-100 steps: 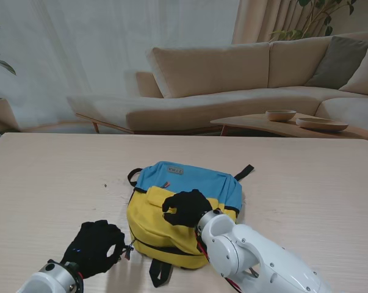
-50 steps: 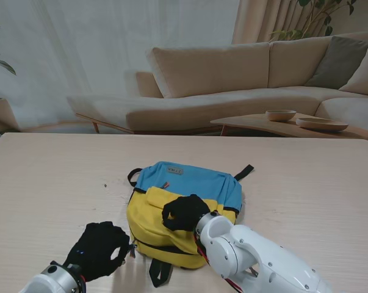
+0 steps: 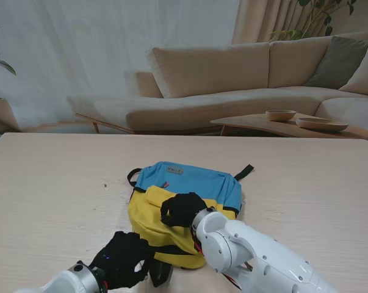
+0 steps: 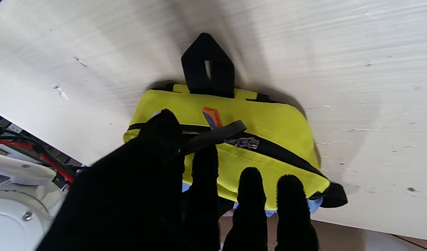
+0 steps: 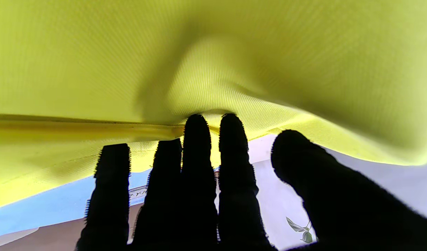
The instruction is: Pack books into the school bag then zip close the school bag
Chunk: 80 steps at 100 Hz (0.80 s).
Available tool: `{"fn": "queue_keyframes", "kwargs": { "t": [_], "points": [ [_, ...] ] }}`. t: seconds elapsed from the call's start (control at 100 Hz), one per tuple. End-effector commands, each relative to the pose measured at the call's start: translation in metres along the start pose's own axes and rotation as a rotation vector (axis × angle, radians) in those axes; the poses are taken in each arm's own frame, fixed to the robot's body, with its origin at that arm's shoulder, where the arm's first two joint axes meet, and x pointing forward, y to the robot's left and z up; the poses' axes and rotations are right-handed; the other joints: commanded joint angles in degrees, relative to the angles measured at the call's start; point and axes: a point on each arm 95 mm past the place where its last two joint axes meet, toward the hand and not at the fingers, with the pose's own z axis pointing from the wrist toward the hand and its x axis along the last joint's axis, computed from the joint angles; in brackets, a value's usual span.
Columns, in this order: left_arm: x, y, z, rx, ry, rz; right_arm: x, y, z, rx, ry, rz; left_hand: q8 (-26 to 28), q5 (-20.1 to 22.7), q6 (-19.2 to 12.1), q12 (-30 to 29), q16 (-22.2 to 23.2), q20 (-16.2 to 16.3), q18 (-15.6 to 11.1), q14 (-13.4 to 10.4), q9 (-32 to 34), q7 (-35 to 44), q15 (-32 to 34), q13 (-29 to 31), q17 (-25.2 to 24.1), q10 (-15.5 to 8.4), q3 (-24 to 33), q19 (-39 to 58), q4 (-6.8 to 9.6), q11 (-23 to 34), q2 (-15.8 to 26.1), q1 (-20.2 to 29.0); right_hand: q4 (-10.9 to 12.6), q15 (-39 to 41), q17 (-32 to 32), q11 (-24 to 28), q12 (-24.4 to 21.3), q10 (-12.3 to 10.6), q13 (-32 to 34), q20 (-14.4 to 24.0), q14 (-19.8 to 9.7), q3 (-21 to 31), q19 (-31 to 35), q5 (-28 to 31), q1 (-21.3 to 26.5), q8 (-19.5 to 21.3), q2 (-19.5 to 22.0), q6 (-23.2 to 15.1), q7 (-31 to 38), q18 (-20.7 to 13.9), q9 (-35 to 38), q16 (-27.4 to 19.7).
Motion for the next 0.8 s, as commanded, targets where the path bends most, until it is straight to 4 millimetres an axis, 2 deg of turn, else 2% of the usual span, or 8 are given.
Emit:
{"fn": "queue_keyframes", "kwargs": {
  "t": [0.0, 0.33, 0.59, 0.79],
  "points": [
    [0.004, -0.001, 0.001, -0.015, 0.016, -0.006, -0.013, -0.042, -0.002, 0.124, -0.047, 0.011, 0.4, 3.24, -3.13, 0.87, 1.14, 1.53, 0.2, 0.65, 0.17, 2.83, 1.34, -0.13, -0.91, 0.01, -0.58, 2.43, -0.5, 0.16, 1.28, 2.37, 0.17, -0.6, 0.99, -5.53, -2.73, 2.91, 3.32, -0.38, 4.68, 0.76, -1.57, 0.79, -2.07, -0.18, 0.61, 0.7, -0.1, 2.55, 0.21, -0.19],
    [0.004, -0.008, 0.02, -0.081, 0.074, -0.022, -0.013, -0.041, 0.001, 0.121, -0.05, 0.019, 0.18, 2.73, -3.24, 1.13, 1.2, 1.4, 0.05, 0.38, -0.2, 2.45, 1.35, -0.49, -0.96, -0.15, -1.65, 2.74, -0.53, -0.08, 1.91, 2.85, 0.59, -0.59, 0.96, -5.45, -2.68, 2.89, 3.19, -0.37, 4.55, 0.58, -1.58, 0.69, -2.12, 0.2, 0.73, 0.69, -0.4, 2.49, 0.02, -0.17],
    [-0.003, -0.007, 0.012, 0.007, -0.008, 0.023, -0.013, -0.039, 0.002, 0.104, -0.045, 0.031, -1.34, 2.85, -4.06, 1.13, 1.26, 1.32, 0.14, 0.33, 0.02, 1.7, 1.54, -0.26, -0.95, -0.34, -2.83, 2.94, -0.47, -0.13, 2.28, 3.36, 1.14, -0.68, 0.49, -5.57, -2.66, 2.53, 2.48, -0.4, 4.6, 0.37, -1.73, -0.63, -2.27, 0.64, 1.0, -0.16, -1.1, 2.7, -1.17, -0.17],
    [-0.012, -0.008, 0.004, 0.096, -0.081, 0.079, -0.008, -0.027, -0.004, 0.035, -0.016, 0.056, -4.66, 3.56, -5.43, 1.56, 1.27, 1.28, 0.47, 0.55, 0.58, 0.26, 1.9, 0.25, -0.96, -0.33, -5.82, 3.63, -0.11, -0.35, 3.15, 4.62, 1.72, -0.05, -0.11, -4.65, -2.16, 2.27, 1.53, -0.27, 4.71, 0.48, -1.56, -2.32, -2.38, 1.8, 0.52, -1.35, -1.02, 3.04, -2.65, 0.22]
  ]
}}
